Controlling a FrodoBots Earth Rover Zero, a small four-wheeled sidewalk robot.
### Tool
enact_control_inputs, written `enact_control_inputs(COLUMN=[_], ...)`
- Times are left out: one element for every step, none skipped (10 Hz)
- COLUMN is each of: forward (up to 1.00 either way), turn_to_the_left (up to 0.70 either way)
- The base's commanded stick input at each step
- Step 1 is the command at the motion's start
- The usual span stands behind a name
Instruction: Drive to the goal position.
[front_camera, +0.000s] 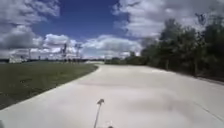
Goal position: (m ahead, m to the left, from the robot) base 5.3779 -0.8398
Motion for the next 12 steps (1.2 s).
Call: enact_control_inputs(forward=[1.0, 1.0, 1.0, 1.0, 1.0, 1.0, 1.0, 1.0, 1.0, 1.0, 1.0, 1.0], turn_to_the_left=[0.0, 0.0, 0.0, 0.0, 0.0, 0.0, 0.0, 0.0, 0.0, 0.0, 0.0, 0.0])
